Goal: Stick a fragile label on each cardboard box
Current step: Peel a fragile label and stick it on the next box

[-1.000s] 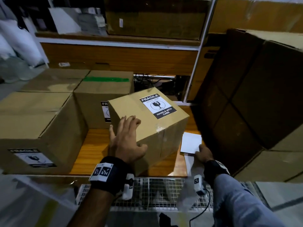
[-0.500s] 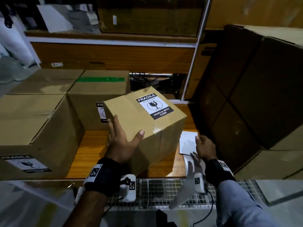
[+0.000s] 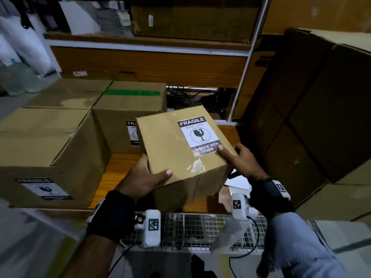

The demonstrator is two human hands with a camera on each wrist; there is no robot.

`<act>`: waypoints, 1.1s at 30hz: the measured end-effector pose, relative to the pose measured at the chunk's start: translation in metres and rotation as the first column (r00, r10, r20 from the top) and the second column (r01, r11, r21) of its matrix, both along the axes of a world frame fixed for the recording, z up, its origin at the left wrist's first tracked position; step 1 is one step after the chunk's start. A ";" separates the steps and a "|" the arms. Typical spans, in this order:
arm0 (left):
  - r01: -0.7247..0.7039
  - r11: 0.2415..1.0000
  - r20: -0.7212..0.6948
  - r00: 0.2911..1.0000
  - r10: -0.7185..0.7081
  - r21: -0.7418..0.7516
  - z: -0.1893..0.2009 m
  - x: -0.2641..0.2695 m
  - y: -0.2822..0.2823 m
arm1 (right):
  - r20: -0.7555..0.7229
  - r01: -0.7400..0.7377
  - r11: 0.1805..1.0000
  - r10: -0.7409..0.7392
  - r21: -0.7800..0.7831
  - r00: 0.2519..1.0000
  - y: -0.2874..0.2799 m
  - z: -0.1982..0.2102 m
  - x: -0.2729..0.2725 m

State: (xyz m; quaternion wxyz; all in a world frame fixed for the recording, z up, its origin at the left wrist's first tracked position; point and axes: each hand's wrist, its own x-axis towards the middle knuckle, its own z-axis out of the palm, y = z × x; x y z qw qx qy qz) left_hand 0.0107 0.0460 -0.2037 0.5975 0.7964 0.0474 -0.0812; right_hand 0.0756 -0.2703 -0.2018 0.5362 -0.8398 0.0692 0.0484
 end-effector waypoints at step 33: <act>-0.572 0.549 0.540 0.806 0.241 0.609 -0.061 -0.105 0.125 | 0.263 -0.164 0.969 0.210 -0.186 0.942 0.174 -0.139 -0.112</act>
